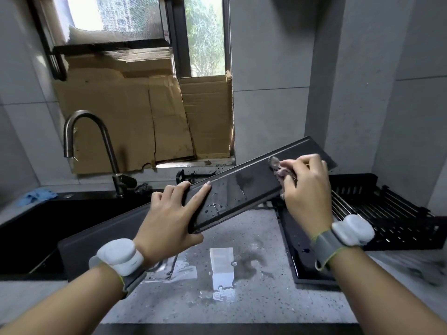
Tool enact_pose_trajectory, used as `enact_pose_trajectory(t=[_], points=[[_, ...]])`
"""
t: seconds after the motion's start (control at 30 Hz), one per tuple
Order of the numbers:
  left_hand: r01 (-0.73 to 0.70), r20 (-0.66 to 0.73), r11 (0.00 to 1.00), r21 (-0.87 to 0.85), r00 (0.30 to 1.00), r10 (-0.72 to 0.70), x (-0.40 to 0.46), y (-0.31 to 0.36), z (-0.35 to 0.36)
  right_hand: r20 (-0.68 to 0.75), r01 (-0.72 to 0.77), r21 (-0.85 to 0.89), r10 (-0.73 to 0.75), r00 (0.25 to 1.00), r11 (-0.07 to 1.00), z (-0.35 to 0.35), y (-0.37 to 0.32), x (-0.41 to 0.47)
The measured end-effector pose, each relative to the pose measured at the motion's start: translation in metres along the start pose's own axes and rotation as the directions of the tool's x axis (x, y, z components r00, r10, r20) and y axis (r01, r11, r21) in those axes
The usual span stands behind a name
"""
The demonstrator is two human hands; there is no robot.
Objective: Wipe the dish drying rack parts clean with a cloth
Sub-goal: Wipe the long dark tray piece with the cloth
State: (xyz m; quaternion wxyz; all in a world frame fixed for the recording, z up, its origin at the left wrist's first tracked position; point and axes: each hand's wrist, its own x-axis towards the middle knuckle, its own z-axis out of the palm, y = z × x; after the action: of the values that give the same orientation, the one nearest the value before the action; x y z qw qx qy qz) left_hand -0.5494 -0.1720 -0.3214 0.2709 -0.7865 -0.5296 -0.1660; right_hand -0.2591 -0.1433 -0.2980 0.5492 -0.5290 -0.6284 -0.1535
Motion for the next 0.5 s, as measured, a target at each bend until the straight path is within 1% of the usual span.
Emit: enact_pose_trajectory(t=[0.07,0.1,0.17,0.23,0.3,0.33,0.37,0.43,0.5], points=[[-0.012,-0.009,1.000,0.008,1.000,0.012,0.001,0.004,-0.002,0.017,0.004,-0.046,-0.003,1.000,0.999,0.003,0.001,-0.001],[-0.015,-0.011,1.000,0.013,1.000,0.016,0.002,0.006,-0.003,0.047,0.034,-0.046,-0.031,0.998,0.998,0.006,-0.004,-0.005],[-0.025,-0.004,0.999,0.027,1.000,0.025,0.005,0.010,-0.004,0.143,0.136,0.008,-0.136,0.980,0.991,0.012,-0.017,-0.019],[-0.037,0.012,0.998,0.042,0.999,0.036,0.005,0.013,-0.002,0.227,0.233,0.093,-0.249,0.942,0.968,0.017,-0.027,-0.031],[-0.037,0.026,0.998,0.052,0.999,0.036,0.001,0.010,0.002,0.262,0.293,0.150,-0.324,0.909,0.944,0.018,-0.025,-0.032],[-0.034,0.031,0.998,0.057,0.999,0.032,-0.002,0.005,0.004,0.257,0.292,0.165,-0.327,0.910,0.942,0.018,-0.022,-0.029],[-0.029,0.032,0.998,0.059,0.999,0.027,-0.005,0.000,0.005,0.236,0.263,0.165,-0.297,0.925,0.950,0.016,-0.017,-0.025],[-0.016,0.032,0.998,0.060,0.999,0.014,-0.012,-0.008,0.006,0.137,0.157,0.115,-0.172,0.975,0.981,0.013,-0.008,-0.017],[-0.010,0.024,0.998,0.064,1.000,0.008,-0.013,-0.010,0.005,0.059,0.088,0.031,-0.090,0.994,0.996,0.015,-0.003,-0.013]])
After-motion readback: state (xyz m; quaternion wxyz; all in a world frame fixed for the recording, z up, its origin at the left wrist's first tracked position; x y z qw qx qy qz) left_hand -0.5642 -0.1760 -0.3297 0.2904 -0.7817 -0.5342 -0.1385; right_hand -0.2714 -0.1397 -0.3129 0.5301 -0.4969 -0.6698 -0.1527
